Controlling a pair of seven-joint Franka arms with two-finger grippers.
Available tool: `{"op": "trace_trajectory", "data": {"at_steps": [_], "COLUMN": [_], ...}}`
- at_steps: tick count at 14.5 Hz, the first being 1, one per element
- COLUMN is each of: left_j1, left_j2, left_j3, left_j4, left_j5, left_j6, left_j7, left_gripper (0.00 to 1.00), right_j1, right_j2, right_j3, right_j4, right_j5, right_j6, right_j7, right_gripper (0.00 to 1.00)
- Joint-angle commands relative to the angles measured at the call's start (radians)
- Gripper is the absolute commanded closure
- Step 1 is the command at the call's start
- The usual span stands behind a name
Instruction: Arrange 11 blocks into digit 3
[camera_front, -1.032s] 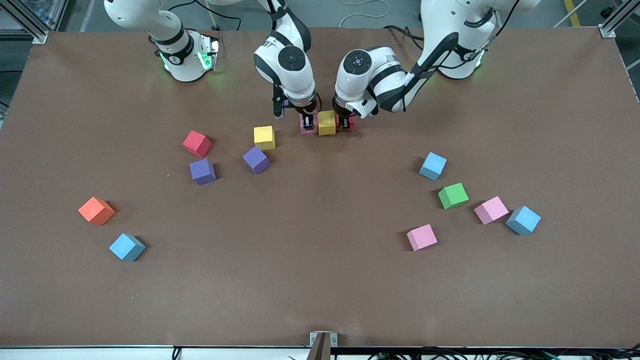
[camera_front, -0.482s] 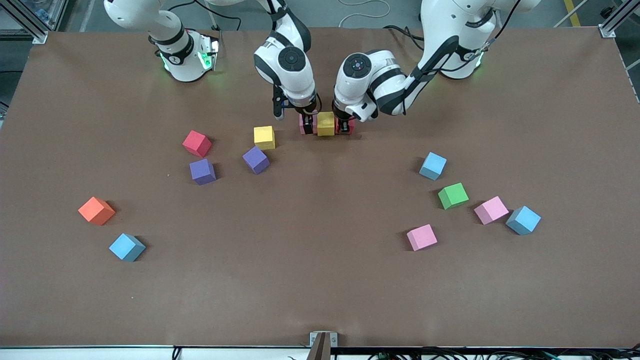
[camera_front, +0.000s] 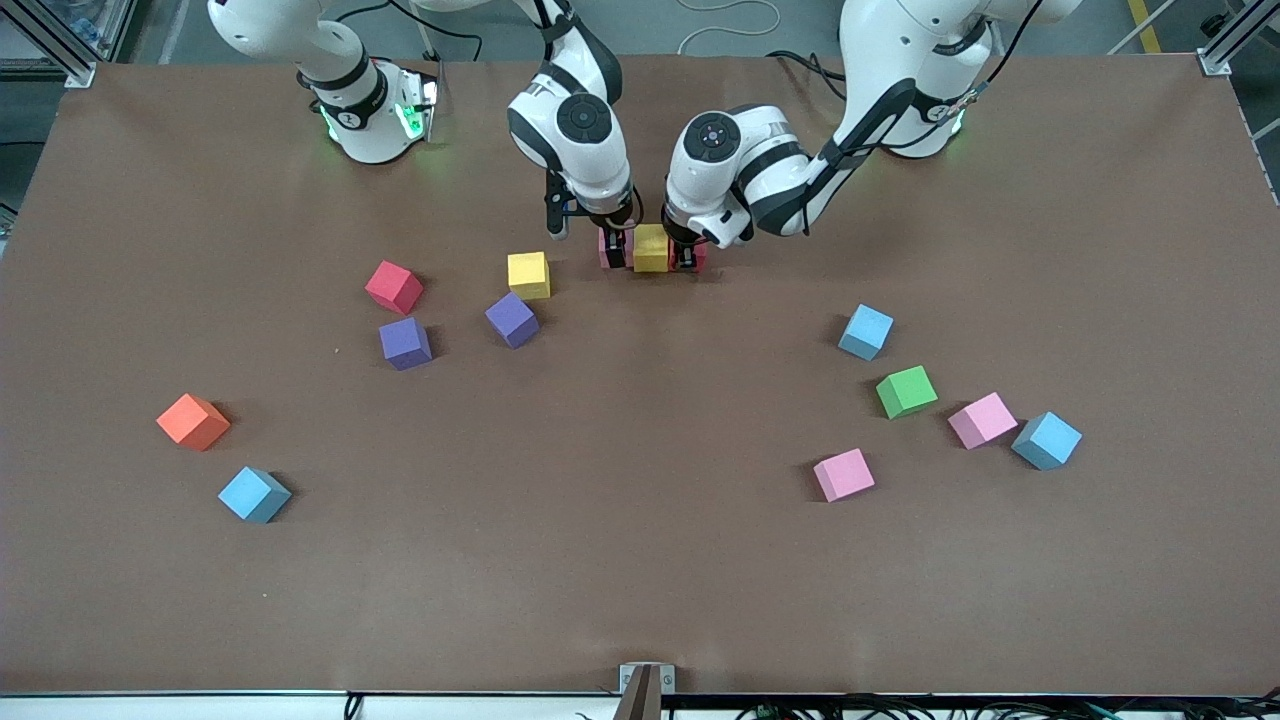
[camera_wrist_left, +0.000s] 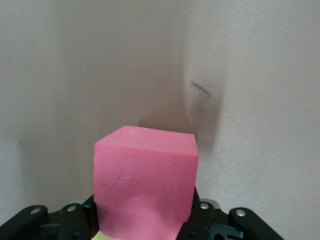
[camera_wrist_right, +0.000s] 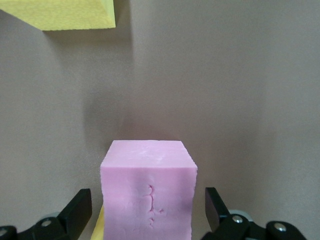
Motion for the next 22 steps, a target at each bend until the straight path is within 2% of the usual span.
{"op": "trace_trajectory", "data": {"at_steps": [1,8,10,11,13,14,15,18,22], "left_j1": [-0.021,-0.015,-0.013,-0.019,-0.021,-0.022,-0.022,-0.036,-0.042], "left_j2": [0.015,0.018,0.018,0.018,0.023,0.023,0.024,0.043,0.025], "left_j3": [-0.001,0.0,0.008,0.02,0.022,0.022,0.022,0.02,0.016], "left_j4": [0.023,0.035,0.037,0.038,0.046,0.052,0.06,0.109,0.107], "left_j5": [0.09,0.09,0.09,0.089,0.09,0.09,0.09,0.09,0.095], "left_j6": [-0.029,-0.035,-0.035,-0.035,-0.036,-0.038,-0.059,-0.122,-0.15], "left_j7": [-0.286,-0.287,-0.289,-0.289,-0.287,-0.287,-0.286,-0.286,-0.275], "left_gripper": [0.7,0.7,0.64,0.6,0.36,0.23,0.0,0.0,0.0], "right_j1": [-0.01,-0.01,-0.01,-0.01,-0.012,-0.02,-0.027,-0.073,-0.162], "right_j2": [-0.008,-0.017,-0.026,-0.044,-0.079,-0.099,-0.116,-0.161,-0.178], "right_j3": [0.005,0.005,0.005,0.005,0.005,0.005,0.005,0.002,-0.001], "right_j4": [-0.001,-0.001,-0.001,-0.003,-0.003,-0.003,-0.003,-0.005,-0.009], "right_j5": [-0.017,-0.036,-0.039,-0.039,-0.039,-0.039,-0.039,-0.045,-0.091], "right_j6": [-0.008,-0.028,-0.05,-0.062,-0.12,-0.134,-0.149,-0.168,-0.179], "right_j7": [0.002,0.001,0.001,0.001,-0.016,-0.017,-0.019,-0.057,-0.187], "right_gripper": [0.0,0.0,0.0,0.0,0.0,0.0,0.0,0.0,0.0]}}
